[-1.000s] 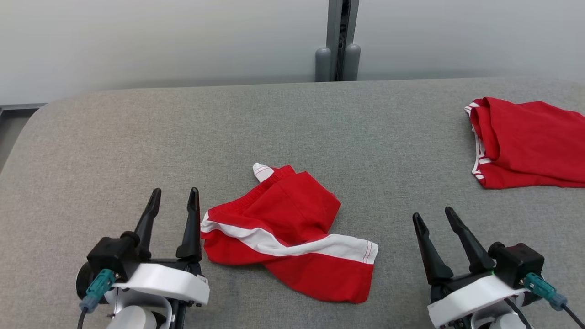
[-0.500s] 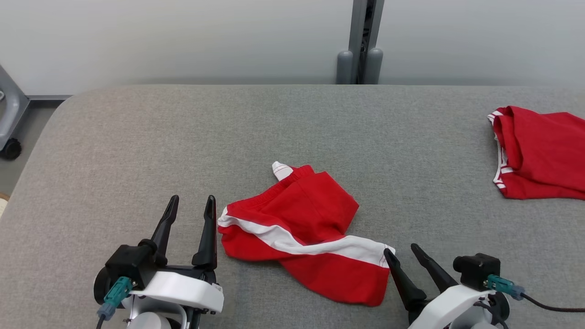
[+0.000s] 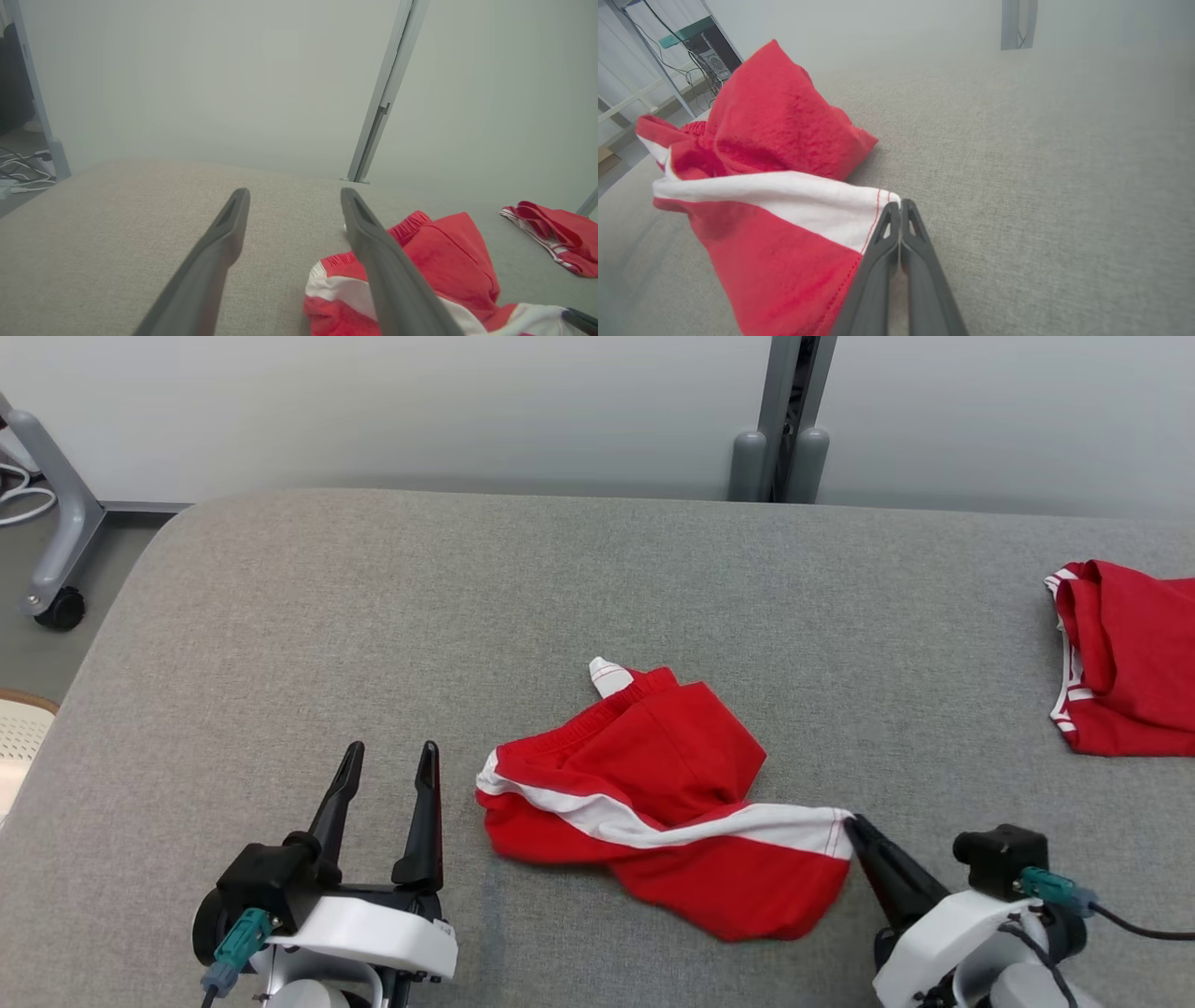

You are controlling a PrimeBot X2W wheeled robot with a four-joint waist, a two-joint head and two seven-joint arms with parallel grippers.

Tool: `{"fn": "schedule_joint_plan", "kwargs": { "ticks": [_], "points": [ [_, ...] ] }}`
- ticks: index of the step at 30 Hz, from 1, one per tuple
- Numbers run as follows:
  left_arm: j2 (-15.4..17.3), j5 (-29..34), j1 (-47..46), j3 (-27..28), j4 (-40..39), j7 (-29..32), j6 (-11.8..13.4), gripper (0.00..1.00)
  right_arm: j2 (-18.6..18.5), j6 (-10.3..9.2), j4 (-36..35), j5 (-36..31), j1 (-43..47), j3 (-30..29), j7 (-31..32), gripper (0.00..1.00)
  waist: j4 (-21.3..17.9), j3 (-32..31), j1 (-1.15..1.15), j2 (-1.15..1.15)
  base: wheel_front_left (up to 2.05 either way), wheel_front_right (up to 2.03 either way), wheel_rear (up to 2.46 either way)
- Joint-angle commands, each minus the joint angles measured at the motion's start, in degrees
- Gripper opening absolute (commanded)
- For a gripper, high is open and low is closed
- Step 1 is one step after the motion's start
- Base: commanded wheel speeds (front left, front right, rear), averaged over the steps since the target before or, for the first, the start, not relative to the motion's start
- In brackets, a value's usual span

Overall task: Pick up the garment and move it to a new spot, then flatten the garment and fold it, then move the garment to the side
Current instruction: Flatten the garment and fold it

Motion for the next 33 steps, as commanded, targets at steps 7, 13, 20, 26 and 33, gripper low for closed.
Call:
{"fn": "schedule_joint_plan", "kwargs": {
  "ticks": [7,13,20,26,33],
  "points": [
    [-0.3,1.0,0.3,1.2,0.8,-0.2,-1.0,1.00,-4.6,0.00,-3.9,-8.5,1.3,-8.6,-0.3,0.00,-1.7,0.5,0.00,0.00,0.00,0.00,0.00],
    [-0.7,0.9,-0.5,0.4,2.5,-0.2,-2.0,1.00,-5.2,0.00,-3.8,-11.9,1.4,-11.2,-0.3,0.00,-2.3,0.3,0.00,0.00,0.00,0.00,0.00],
    [-0.3,0.6,-1.2,-1.0,4.6,0.7,-3.2,1.00,-3.8,0.00,1.2,-12.3,-0.4,-10.8,-0.3,1.00,-2.6,0.0,0.00,0.00,0.00,0.00,0.00],
    [0.1,1.4,-1.5,-0.1,2.5,0.1,-3.1,1.00,-2.4,0.00,-4.8,-16.1,0.6,-14.7,-0.3,1.00,-3.3,-0.2,0.00,0.00,0.00,0.00,0.00],
    [-0.7,2.9,-0.1,2.0,-0.7,-0.2,-3.3,1.00,2.8,0.00,-16.8,-22.8,5.5,-21.4,-0.3,1.00,-4.1,-0.8,0.00,0.00,0.00,0.00,0.00]
  ]
}}
